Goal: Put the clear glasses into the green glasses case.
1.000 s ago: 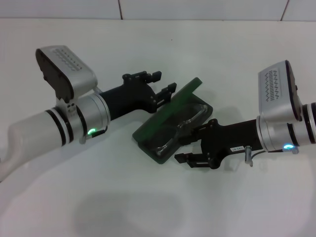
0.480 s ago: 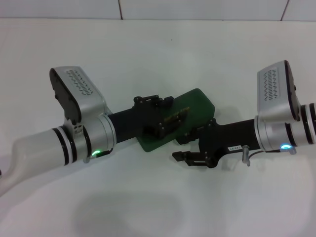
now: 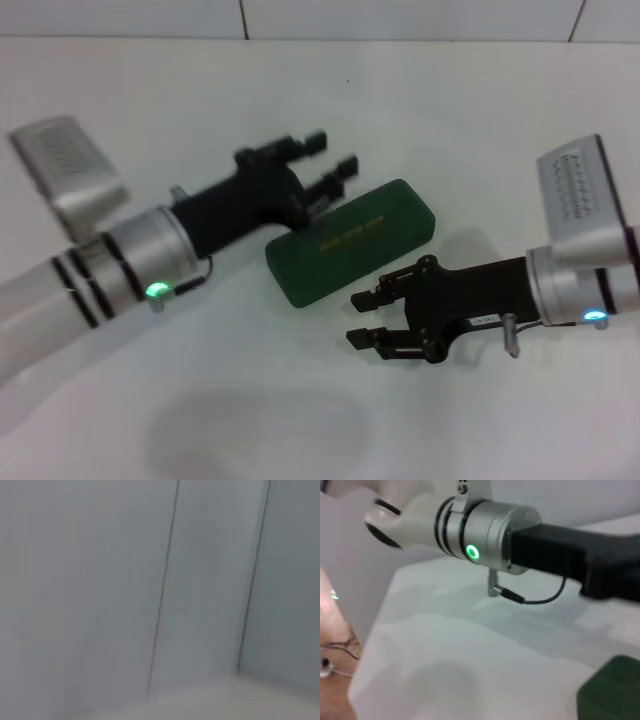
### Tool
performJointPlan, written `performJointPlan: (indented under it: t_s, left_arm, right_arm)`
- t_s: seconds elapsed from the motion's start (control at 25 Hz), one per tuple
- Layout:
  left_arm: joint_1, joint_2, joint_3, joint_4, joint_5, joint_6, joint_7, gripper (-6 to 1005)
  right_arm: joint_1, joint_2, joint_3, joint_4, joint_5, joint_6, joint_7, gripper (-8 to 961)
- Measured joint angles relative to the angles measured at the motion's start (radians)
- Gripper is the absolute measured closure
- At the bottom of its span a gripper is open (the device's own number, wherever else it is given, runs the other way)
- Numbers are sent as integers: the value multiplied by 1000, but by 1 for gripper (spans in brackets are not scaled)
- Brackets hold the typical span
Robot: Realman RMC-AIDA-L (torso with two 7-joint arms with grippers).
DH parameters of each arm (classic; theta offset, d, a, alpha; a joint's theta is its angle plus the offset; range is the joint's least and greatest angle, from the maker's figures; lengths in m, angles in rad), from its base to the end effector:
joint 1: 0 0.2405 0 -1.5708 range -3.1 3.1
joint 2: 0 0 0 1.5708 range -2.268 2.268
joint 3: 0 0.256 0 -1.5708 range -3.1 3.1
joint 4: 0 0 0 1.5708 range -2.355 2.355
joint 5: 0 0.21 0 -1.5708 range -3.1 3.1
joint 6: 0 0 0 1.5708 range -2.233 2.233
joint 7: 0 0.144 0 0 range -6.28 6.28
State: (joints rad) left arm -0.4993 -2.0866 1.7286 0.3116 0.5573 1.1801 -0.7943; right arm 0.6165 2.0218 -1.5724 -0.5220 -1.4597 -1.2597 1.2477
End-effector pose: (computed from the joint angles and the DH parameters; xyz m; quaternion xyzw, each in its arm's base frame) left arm -0.2347 0.3277 -0.0793 -0.8727 -0.1936 -0.3693 0.2538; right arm 0.2149 0.3234 -0.0866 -0.9820 0.0897 0.1652 0.0206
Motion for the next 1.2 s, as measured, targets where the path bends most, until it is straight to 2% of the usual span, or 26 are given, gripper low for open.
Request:
performJointPlan:
  t_s: [0.12,0.16,0.2,0.24,0.4,0.52,0.6,0.64,0.76,0.84,1.04,1.2]
  left_arm:
    - [36,14,-85,0,-1,136,11,446]
    - [50,21,-116,-1,0,181,15,446]
    - [65,32,-139,-2,0,231,20,446]
    - [72,38,-150,-3,0,256,23,446]
    - [93,92,-167,-9,36,321,9,446]
    - [89,127,-168,-24,122,323,-21,446]
    - [89,127,-168,-24,122,323,-21,445]
    - [88,137,-170,-33,155,325,-26,445]
    - [92,135,-165,-22,206,330,-22,445]
    - [90,135,-166,-19,238,333,-21,377]
    - [94,113,-172,-19,259,339,9,221]
    - [105,97,-175,-19,255,339,51,135]
  right_arm:
    - [-58,-6,45,-74,-4,-51,-2,496]
    - [-58,-6,45,-74,-4,-51,-2,493]
    - [-123,-6,134,-132,-1,-100,-39,491]
    - [-138,-5,156,-140,4,-109,-55,488]
    - [-204,2,255,-158,90,-160,-191,479]
    - [-203,-9,268,-154,106,-188,-214,472]
    - [-200,-12,287,-153,105,-194,-219,467]
    - [-199,-12,295,-155,102,-196,-220,465]
    - [-199,-11,297,-169,95,-212,-231,458]
    - [-196,-11,294,-169,91,-235,-263,453]
    - [-187,-8,291,-149,90,-242,-314,205]
    - [-183,-5,290,-126,90,-239,-340,97]
